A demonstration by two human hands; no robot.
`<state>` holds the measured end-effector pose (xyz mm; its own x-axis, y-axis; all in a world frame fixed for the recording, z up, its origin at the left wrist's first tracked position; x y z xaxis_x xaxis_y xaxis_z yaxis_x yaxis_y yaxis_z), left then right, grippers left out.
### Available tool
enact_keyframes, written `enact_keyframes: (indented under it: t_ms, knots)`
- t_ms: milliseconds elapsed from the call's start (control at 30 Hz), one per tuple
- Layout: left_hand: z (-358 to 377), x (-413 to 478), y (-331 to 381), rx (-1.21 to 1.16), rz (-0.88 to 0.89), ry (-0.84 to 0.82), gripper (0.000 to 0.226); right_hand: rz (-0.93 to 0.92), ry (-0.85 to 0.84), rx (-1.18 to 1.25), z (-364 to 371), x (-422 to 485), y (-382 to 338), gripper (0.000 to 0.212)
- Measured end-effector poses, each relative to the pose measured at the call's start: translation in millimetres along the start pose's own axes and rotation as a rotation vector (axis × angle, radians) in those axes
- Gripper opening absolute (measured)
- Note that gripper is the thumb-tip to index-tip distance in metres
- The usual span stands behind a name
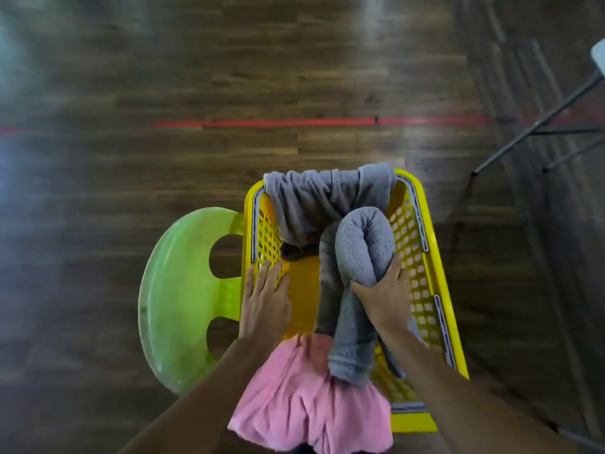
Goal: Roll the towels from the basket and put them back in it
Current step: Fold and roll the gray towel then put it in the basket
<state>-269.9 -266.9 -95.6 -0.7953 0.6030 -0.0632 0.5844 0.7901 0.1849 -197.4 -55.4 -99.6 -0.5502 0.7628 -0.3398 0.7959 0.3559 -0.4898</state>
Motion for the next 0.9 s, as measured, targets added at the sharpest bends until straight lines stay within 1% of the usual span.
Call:
enact_keyframes:
  t_ms: [200,400,533,900]
  knots:
    - [39,-27,-27,0.004,0.065,-0.078,0.05,0.002,-0.043,-0.183,48,28,18,0.117]
    - [46,-31,-31,0.009,0.077,-0.059,0.047,0.045,-0.096,-0.253,74,47,25,0.119]
    - [47,-31,-31,0.021,0.066,-0.045,0.044,0.059,-0.072,-0.252,82,47,28,0.12]
    - [49,-31,-31,0.027,0.056,-0.063,0.039,0.104,-0.099,-0.221,81,44,29,0.124]
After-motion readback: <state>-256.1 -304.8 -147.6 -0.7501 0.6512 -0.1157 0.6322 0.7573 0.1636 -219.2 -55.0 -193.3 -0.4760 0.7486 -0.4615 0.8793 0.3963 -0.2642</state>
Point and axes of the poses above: each hand's wrist, its own x-axis towards the middle knuckle, its own z-axis out of the palm, y = z × x, the point moved 1 cm from there along x, towards the middle knuckle, and after that the axes turned 4 degrees about z, right-handed, at the moved point
